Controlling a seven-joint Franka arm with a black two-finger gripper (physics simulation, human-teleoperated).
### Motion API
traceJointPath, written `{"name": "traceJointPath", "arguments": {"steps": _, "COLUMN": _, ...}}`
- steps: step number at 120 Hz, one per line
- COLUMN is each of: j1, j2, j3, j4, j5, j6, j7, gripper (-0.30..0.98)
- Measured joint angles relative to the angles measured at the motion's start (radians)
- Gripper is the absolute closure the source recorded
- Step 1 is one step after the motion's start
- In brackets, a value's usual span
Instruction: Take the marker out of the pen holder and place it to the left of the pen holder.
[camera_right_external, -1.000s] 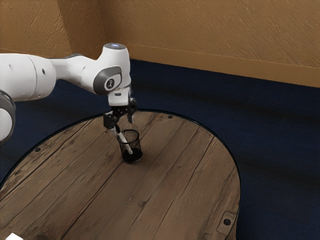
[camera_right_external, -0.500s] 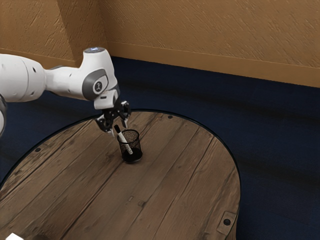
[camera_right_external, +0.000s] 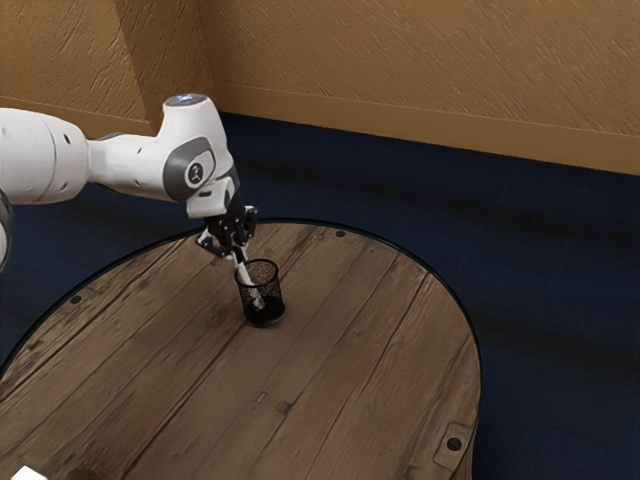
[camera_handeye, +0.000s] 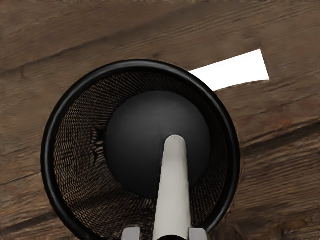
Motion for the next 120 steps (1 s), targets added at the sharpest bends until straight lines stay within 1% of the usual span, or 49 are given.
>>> {"name": "traceJointPath", "arguments": {"steps": 16, "j1": 0.002, "j2": -0.055, "j3": 0.0, "j4": -0.001, "j5": -0.003, "j6": 0.002, "j7": -0.004, "gripper": 0.75}}
{"name": "traceJointPath", "arguments": {"steps": 38, "j1": 0.023, "j2": -0.245, "j3": 0.018, "j4": 0.003, "j5": -0.006, "j6": -0.059, "j7": -0.011, "gripper": 0.78}}
{"name": "traceJointPath", "arguments": {"steps": 48, "j1": 0.082, "j2": -0.269, "j3": 0.049, "j4": -0.002, "j5": -0.013, "j6": -0.093, "j7": -0.012, "gripper": 0.78}}
{"name": "traceJointPath", "arguments": {"steps": 56, "j1": 0.149, "j2": -0.256, "j3": 0.058, "j4": -0.016, "j5": -0.046, "j6": -0.113, "j7": -0.009, "gripper": 0.77}}
{"name": "traceJointPath", "arguments": {"steps": 66, "j1": 0.212, "j2": -0.19, "j3": 0.061, "j4": -0.024, "j5": -0.13, "j6": -0.131, "j7": 0.008, "gripper": 0.76}}
{"name": "traceJointPath", "arguments": {"steps": 83, "j1": 0.259, "j2": -0.083, "j3": 0.062, "j4": -0.024, "j5": -0.38, "j6": -0.151, "j7": 0.08, "gripper": 0.75}}
{"name": "traceJointPath", "arguments": {"steps": 89, "j1": 0.275, "j2": -0.058, "j3": 0.062, "j4": -0.023, "j5": -0.45, "j6": -0.156, "j7": 0.109, "gripper": 0.75}}
{"name": "traceJointPath", "arguments": {"steps": 110, "j1": 0.342, "j2": 0.04, "j3": 0.062, "j4": -0.02, "j5": -0.646, "j6": -0.19, "j7": 0.202, "gripper": 0.74}}
{"name": "traceJointPath", "arguments": {"steps": 118, "j1": 0.355, "j2": 0.059, "j3": 0.062, "j4": -0.017, "j5": -0.701, "j6": -0.207, "j7": 0.236, "gripper": 0.75}}
{"name": "traceJointPath", "arguments": {"steps": 120, "j1": 0.356, "j2": 0.061, "j3": 0.062, "j4": -0.017, "j5": -0.71, "j6": -0.211, "j7": 0.244, "gripper": 0.72}}
